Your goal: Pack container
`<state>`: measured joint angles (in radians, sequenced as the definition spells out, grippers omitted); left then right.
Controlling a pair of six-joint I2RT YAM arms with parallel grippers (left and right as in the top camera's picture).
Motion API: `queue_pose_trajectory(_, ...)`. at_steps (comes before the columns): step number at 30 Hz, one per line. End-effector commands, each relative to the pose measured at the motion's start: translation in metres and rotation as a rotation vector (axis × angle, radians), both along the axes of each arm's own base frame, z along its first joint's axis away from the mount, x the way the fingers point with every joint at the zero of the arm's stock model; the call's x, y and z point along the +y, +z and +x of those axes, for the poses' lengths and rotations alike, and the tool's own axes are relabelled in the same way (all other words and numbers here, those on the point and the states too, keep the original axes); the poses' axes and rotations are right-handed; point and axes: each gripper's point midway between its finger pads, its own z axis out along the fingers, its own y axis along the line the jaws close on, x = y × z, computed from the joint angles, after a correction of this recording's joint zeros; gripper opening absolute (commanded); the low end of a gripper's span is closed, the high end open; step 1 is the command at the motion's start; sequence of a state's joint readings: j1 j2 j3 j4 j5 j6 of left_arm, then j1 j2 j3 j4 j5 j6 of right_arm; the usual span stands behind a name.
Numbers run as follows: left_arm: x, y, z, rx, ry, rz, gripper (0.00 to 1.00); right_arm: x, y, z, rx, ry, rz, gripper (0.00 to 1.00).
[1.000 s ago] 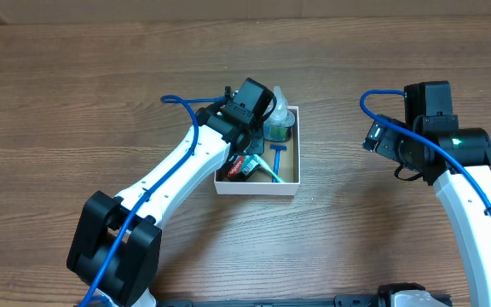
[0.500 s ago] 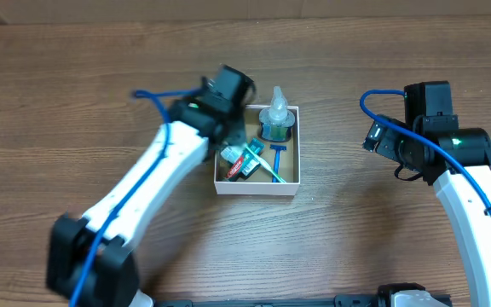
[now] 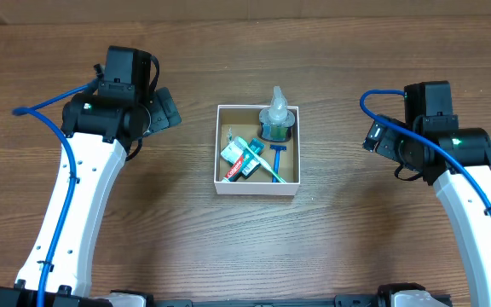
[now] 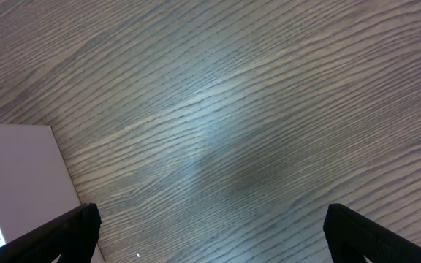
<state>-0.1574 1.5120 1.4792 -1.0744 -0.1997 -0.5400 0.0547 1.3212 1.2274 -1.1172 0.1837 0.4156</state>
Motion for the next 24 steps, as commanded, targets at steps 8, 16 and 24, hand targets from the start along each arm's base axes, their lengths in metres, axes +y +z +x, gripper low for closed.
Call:
queue_pose_trajectory(8,0.002,0.003,0.002,-0.007,-0.012,0.020,1.00,-0.001,0.011,0.005,-0.037,-0.008,-0.002,1.00)
queue_pose_trajectory(16,0.002,0.003,0.002,-0.006,-0.012,0.020,1.00,0.000,0.024,0.001,-0.082,-0.003,0.000,1.00)
queue_pose_trajectory(24,0.002,0.003,0.002,-0.006,-0.012,0.020,1.00,0.021,0.138,-0.067,-0.529,0.099,0.055,1.00)
